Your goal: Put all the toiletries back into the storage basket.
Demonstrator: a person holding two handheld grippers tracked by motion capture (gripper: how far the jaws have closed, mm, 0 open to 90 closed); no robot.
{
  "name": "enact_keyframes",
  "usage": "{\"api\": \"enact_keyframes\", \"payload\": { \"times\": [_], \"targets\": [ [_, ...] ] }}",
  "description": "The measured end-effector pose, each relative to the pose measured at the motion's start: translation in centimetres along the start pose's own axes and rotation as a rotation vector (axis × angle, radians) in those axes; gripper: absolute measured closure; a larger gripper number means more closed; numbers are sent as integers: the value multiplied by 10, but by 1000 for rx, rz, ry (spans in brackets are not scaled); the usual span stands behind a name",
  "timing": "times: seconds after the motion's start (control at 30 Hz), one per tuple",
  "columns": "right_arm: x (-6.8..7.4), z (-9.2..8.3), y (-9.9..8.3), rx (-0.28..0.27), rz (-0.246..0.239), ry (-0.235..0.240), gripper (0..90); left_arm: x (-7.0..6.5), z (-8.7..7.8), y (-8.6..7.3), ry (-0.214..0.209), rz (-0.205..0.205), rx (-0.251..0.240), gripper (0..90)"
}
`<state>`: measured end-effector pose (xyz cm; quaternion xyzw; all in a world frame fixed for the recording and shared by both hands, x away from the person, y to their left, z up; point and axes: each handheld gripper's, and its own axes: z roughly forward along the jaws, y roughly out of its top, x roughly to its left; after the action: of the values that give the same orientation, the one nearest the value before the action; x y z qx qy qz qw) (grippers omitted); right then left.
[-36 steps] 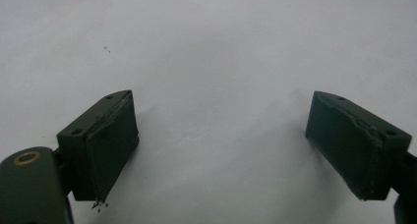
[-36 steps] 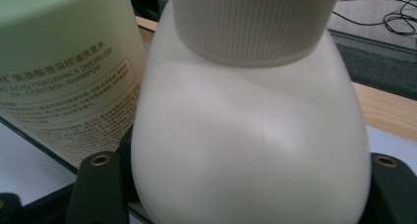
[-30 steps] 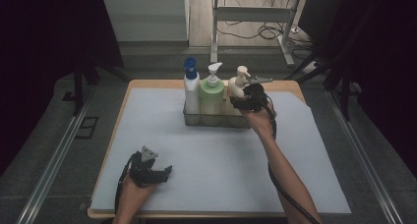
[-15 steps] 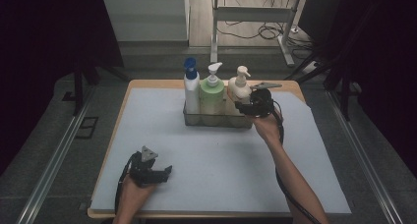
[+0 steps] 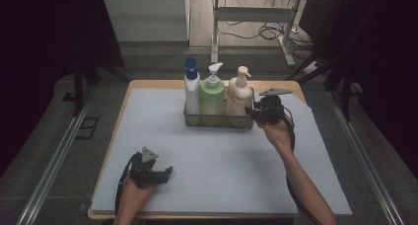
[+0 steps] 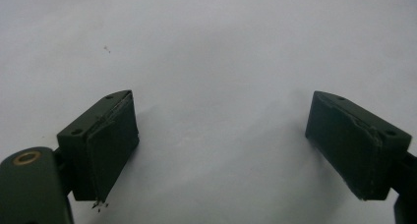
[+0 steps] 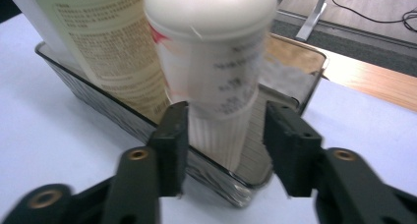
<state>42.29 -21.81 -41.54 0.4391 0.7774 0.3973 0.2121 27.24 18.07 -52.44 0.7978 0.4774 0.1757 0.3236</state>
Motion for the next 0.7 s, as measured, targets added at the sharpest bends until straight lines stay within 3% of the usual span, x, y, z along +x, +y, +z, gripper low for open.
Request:
{"api": "enact_keyframes", "payload": {
  "times": [0.17,0.4,0.7],
  "targets": [
    [-8,1,-4,11,26,-16,703,0,0,0,0,0,0,120],
    [-13,15,-1,32,42,-56,878,0,0,0,0,-1,0,120],
    [-17,36,1,58,56,-83,896,0,0,0,0,-1,0,121]
  ]
}}
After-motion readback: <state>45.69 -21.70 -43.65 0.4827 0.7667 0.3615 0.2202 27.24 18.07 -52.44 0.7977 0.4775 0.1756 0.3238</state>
